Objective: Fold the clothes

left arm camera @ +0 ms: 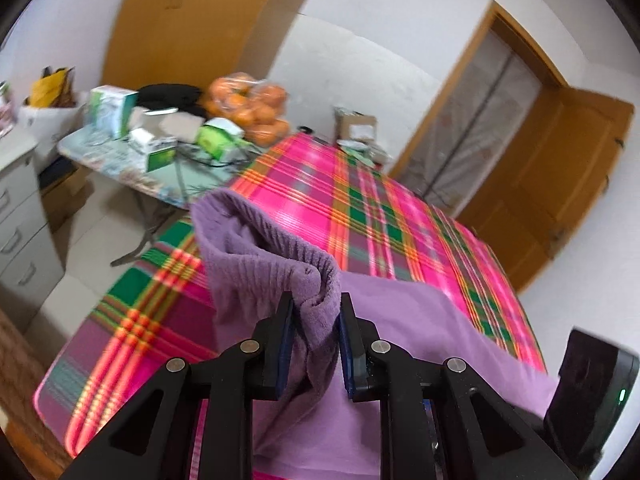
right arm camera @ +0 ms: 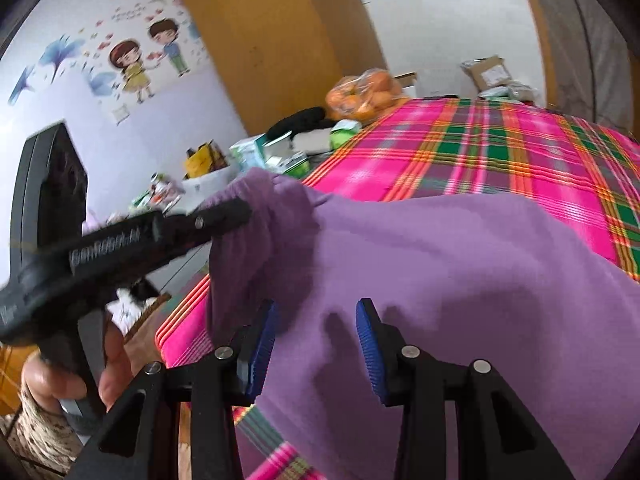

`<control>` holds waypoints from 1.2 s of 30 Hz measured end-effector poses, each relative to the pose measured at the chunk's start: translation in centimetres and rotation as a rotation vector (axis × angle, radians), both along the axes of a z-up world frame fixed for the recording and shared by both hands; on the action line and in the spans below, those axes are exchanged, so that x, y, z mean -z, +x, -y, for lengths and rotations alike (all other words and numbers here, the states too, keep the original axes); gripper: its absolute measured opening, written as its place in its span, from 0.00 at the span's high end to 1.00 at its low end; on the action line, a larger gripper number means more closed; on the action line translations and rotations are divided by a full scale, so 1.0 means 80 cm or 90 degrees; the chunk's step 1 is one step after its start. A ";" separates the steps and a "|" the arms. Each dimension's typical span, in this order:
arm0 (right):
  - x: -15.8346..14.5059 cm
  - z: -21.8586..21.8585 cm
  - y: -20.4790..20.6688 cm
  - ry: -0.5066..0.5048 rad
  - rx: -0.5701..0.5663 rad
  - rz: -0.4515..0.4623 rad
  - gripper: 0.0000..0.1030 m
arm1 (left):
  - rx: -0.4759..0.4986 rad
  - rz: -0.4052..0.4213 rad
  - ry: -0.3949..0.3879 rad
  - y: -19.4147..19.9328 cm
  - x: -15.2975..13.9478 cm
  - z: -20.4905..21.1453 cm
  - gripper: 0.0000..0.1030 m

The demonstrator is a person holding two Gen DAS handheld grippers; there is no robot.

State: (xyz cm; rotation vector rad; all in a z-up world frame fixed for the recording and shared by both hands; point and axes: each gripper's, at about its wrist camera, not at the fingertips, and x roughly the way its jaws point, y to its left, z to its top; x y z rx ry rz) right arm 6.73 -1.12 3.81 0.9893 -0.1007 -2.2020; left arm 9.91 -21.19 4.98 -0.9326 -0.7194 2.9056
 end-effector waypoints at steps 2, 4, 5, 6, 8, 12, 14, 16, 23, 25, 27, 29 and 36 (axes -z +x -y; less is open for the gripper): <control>0.000 -0.015 -0.005 -0.008 0.023 0.007 0.60 | 0.022 0.004 -0.007 -0.005 0.003 -0.013 0.80; 0.001 -0.024 -0.009 -0.014 0.039 0.013 0.60 | 0.041 0.008 -0.017 -0.009 0.006 -0.027 0.80; 0.001 -0.028 -0.012 -0.018 0.049 0.017 0.60 | 0.053 0.009 -0.026 -0.011 0.007 -0.034 0.80; 0.002 -0.032 -0.015 -0.020 0.057 0.020 0.60 | 0.064 0.010 -0.035 -0.012 0.008 -0.041 0.80; 0.005 -0.039 -0.021 -0.022 0.072 0.027 0.60 | 0.086 0.013 -0.050 -0.014 0.010 -0.054 0.80; 0.010 -0.054 -0.026 -0.028 0.092 0.037 0.60 | 0.126 0.019 -0.074 -0.016 0.016 -0.078 0.80; 0.012 -0.060 -0.028 -0.031 0.101 0.040 0.60 | 0.142 0.019 -0.085 -0.016 0.019 -0.088 0.80; 0.012 -0.069 -0.030 -0.037 0.111 0.042 0.60 | 0.159 0.018 -0.096 -0.015 0.020 -0.099 0.80; 0.019 -0.105 -0.039 -0.065 0.159 0.065 0.60 | 0.208 0.024 -0.105 -0.012 0.025 -0.129 0.80; 0.023 -0.116 -0.042 -0.073 0.172 0.077 0.60 | 0.224 0.021 -0.116 -0.008 0.025 -0.141 0.80; 0.027 -0.122 -0.045 -0.080 0.180 0.088 0.60 | 0.239 0.022 -0.143 -0.006 0.028 -0.155 0.80; 0.030 -0.126 -0.047 -0.089 0.182 0.097 0.60 | 0.245 0.033 -0.162 -0.006 0.033 -0.164 0.80; 0.035 -0.132 -0.052 -0.101 0.188 0.106 0.60 | 0.271 0.053 -0.165 -0.004 0.042 -0.170 0.76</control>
